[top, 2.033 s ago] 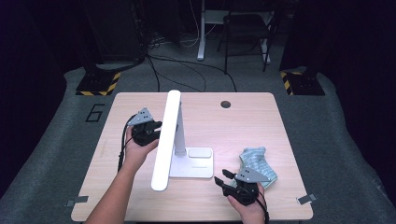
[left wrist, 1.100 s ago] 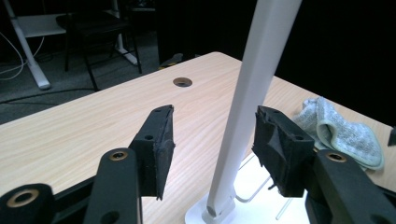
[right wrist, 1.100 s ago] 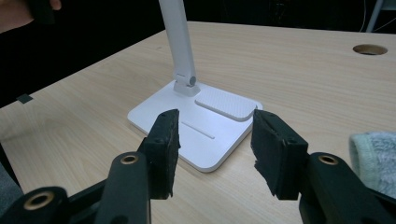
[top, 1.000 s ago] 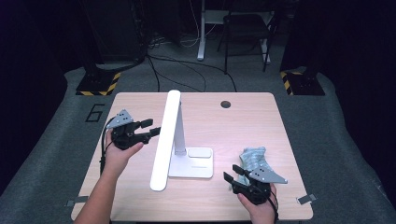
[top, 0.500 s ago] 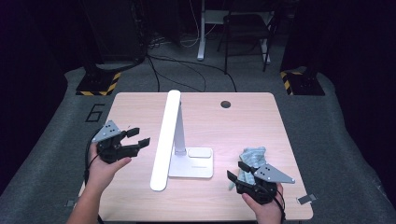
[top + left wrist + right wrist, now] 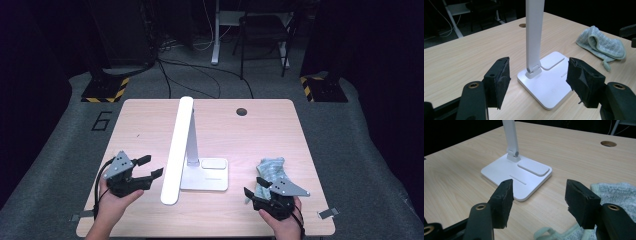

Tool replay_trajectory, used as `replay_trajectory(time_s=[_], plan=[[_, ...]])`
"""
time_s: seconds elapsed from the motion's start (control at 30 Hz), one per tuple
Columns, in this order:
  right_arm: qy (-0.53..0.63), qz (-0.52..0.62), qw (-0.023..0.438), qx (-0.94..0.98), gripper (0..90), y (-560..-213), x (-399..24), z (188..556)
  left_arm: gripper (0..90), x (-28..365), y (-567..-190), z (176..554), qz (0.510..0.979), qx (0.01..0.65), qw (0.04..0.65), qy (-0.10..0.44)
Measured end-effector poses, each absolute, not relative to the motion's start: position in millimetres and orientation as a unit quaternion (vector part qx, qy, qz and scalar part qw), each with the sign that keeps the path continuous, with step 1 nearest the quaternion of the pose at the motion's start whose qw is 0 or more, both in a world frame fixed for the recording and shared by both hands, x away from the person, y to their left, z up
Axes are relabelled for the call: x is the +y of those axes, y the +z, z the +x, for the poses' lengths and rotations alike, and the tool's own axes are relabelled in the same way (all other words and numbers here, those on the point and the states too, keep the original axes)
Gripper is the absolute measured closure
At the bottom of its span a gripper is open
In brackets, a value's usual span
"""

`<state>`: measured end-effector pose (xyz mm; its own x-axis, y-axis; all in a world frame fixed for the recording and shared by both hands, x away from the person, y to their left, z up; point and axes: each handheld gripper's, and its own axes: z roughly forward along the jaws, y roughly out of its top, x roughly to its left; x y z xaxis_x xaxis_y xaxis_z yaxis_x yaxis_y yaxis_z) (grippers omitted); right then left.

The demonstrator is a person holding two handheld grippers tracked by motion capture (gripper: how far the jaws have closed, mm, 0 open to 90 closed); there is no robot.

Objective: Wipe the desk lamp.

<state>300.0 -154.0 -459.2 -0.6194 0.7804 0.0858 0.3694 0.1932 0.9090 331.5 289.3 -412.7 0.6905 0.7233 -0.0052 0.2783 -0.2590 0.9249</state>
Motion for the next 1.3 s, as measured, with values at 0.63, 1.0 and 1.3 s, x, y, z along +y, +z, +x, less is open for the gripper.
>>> replay_trajectory(time_s=[0.63,1.0,1.3], plan=[[0.474,0.428,0.206,0.742,39.5,-485,-180,296,35.2,316,-469,318,0.747,0.378,0.501,0.22],[0.449,0.449,0.223,0.739,39.3,-496,-185,299,35.5,334,-484,322,0.736,0.412,0.482,0.237],[0.447,0.452,0.235,0.735,39.1,-496,-187,298,35.4,331,-487,324,0.742,0.412,0.474,0.234]])
